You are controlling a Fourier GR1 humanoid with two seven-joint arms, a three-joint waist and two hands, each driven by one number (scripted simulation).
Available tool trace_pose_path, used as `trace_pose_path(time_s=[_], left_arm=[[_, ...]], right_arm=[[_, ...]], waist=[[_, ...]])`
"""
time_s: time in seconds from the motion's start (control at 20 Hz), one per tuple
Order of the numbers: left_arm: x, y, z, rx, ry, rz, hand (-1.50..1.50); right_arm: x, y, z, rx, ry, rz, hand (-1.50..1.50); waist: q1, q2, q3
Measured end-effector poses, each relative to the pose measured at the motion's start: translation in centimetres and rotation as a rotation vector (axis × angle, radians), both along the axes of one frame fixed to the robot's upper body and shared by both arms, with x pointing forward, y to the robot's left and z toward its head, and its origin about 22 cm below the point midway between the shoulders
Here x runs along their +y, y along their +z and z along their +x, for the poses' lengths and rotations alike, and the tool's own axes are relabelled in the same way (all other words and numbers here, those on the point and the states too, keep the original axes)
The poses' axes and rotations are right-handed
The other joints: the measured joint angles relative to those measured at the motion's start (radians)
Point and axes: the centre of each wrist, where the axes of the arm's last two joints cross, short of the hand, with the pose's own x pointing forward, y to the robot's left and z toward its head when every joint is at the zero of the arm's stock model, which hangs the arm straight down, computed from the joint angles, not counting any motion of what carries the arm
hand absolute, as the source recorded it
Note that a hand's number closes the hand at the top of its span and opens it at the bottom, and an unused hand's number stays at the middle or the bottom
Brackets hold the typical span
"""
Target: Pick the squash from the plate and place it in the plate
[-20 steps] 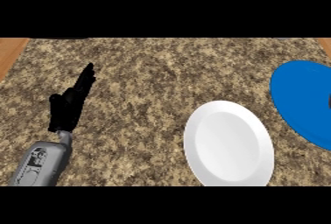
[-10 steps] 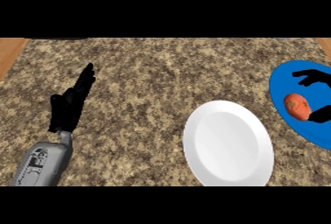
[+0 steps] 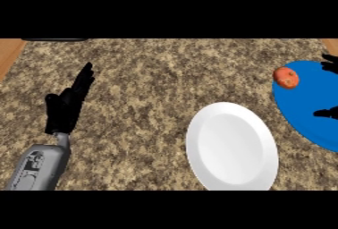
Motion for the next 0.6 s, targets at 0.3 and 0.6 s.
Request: trace_pose_path(time_s=[0.3,0.6], left_arm=[[0.1,-0.4,-0.5,-0.006,-0.001,0.001,0.00],[-0.4,-0.2,-0.1,-0.021,-0.002,-0.006,0.00]], right_arm=[[-5.1,3.2,-2.9,-0.043,-0.191,0.167,-1.50],[-9.9,5.7,-7.5,-0.050,-0.314,0.222,-1.50]], waist=[[0.006,0.004,0.001],[0.009,0.012,0.005]])
